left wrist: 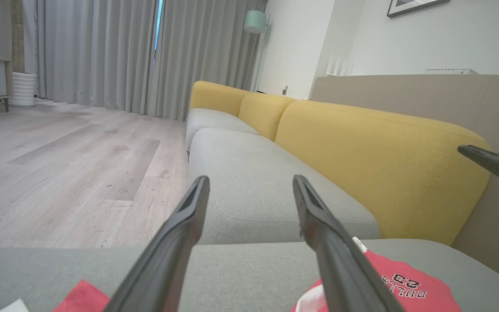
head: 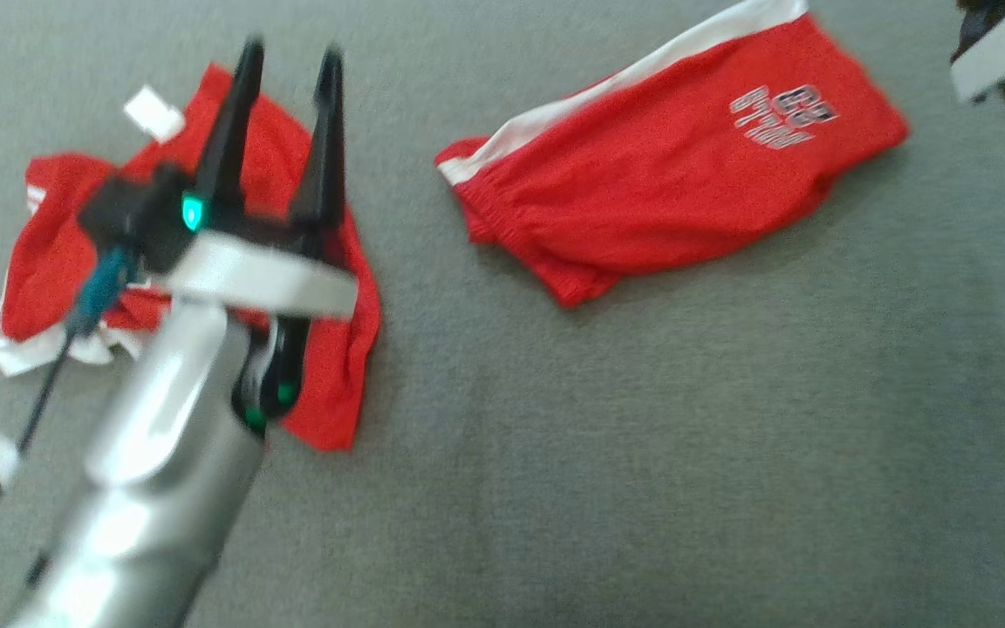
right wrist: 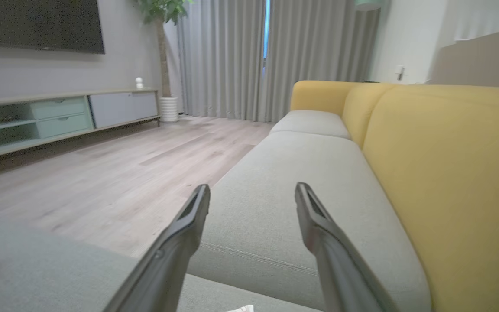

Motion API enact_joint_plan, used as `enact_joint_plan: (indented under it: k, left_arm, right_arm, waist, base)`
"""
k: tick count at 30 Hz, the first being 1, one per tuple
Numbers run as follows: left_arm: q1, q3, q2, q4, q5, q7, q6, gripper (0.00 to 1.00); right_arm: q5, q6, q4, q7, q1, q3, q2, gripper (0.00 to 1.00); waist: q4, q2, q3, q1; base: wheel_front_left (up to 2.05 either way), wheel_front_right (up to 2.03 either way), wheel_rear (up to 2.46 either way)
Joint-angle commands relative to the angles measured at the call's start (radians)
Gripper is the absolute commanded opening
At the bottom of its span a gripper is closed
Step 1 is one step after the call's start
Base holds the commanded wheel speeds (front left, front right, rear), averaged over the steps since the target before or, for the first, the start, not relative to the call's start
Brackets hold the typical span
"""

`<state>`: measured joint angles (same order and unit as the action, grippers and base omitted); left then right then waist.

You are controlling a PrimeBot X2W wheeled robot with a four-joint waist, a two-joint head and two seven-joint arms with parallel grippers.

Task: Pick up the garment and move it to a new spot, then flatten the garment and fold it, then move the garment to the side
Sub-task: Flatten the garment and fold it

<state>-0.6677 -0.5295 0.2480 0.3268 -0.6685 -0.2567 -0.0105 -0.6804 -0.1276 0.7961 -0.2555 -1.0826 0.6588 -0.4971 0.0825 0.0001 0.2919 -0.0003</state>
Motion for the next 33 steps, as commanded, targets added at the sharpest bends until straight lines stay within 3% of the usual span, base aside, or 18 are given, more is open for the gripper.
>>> enact_joint_plan:
  k: [1,5,6,10,17,23,33]
  left_arm:
    - [0.040,0.065,0.028,-0.045,0.025,-0.005,-0.010,1.00]
    - [0.160,0.118,0.009,-0.082,0.076,-0.005,-0.014,1.00]
    - [0.160,0.118,0.009,-0.082,0.076,-0.005,-0.014,1.00]
    - [0.267,0.155,-0.021,-0.095,0.128,-0.005,-0.008,1.00]
    - [0.417,0.226,-0.089,-0.108,0.231,-0.005,0.017,1.00]
    - [0.494,0.288,-0.140,-0.108,0.307,-0.005,0.046,1.00]
    - [0.483,0.336,-0.179,-0.090,0.380,-0.005,0.086,1.00]
  right_arm:
    - [0.028,-0.003,-0.042,-0.006,0.093,-0.069,0.032,1.00]
    - [0.109,-0.003,-0.095,-0.006,0.255,-0.228,0.120,1.00]
    - [0.109,-0.003,-0.095,-0.006,0.255,-0.228,0.120,1.00]
    - [0.213,-0.003,-0.167,-0.006,0.425,-0.367,0.228,1.00]
    - [0.411,-0.003,-0.296,-0.006,0.701,-0.513,0.399,1.00]
    - [0.476,-0.003,-0.355,-0.006,0.807,-0.555,0.440,1.00]
    - [0.493,-0.003,-0.393,-0.003,0.812,-0.607,0.447,1.00]
  waist:
    - [-0.041,-0.0001,-0.066,0.0003]
    - [-0.064,-0.0001,-0.119,0.0003]
    - [-0.064,-0.0001,-0.119,0.0003]
    - [-0.083,-0.0001,-0.157,0.0003]
    - [-0.105,-0.0001,-0.193,0.0003]
    - [-0.114,-0.0001,-0.203,0.0003]
    - [-0.086,-0.0001,-0.173,0.0003]
  base:
    - [0.00,0.00,0.00]
    - [0.00,0.00,0.00]
    - [0.00,0.00,0.00]
    - [0.00,0.00,0.00]
    - [0.00,0.00,0.00]
    - [0.00,0.00,0.00]
    - [0.00,0.00,0.00]
